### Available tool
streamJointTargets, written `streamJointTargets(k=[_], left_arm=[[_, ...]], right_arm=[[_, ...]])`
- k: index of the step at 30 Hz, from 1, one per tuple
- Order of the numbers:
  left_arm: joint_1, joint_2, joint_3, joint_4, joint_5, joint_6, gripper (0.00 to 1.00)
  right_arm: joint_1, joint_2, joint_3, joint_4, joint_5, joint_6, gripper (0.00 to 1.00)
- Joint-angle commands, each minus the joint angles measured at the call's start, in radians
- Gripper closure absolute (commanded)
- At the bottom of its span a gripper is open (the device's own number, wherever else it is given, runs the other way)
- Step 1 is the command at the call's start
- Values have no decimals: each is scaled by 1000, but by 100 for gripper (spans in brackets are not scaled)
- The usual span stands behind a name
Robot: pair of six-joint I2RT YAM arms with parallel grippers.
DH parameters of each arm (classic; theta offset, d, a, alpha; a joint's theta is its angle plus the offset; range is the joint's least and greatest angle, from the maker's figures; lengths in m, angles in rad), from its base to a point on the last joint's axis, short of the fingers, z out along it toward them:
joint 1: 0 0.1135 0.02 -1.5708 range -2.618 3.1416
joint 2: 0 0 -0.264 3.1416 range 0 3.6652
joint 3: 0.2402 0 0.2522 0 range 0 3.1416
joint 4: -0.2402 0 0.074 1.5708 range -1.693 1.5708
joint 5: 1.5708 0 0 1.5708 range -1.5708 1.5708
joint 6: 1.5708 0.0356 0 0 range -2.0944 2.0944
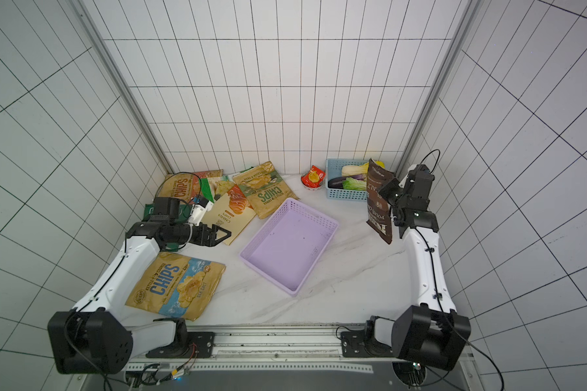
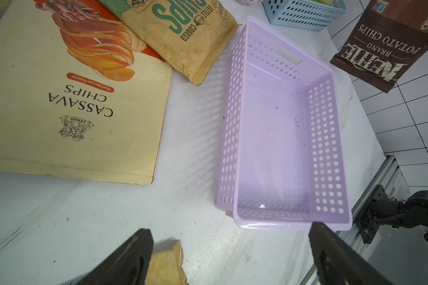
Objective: Put the potato chips into the basket
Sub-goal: Pick up the potato chip from the center of the board.
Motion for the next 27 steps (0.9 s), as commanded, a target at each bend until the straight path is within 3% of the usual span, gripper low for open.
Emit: streamJointTargets(k=[1, 8, 16, 20, 27], left_arm=[[3, 4, -11, 16, -7, 1, 3], [2, 26, -5, 29, -27, -22, 3], [2, 28, 1, 22, -33, -19, 3], [2, 13, -6, 30, -33, -17, 3], [2, 10, -9, 33, -33, -16, 3]], right_arm=[[48, -77, 108, -100, 33, -92, 100], [130, -155, 163, -95, -161, -84, 100], [331, -229, 86, 70, -290, 39, 100], [503, -218, 40, 104, -252, 11, 100], [842, -175, -8, 150, -43, -90, 100]])
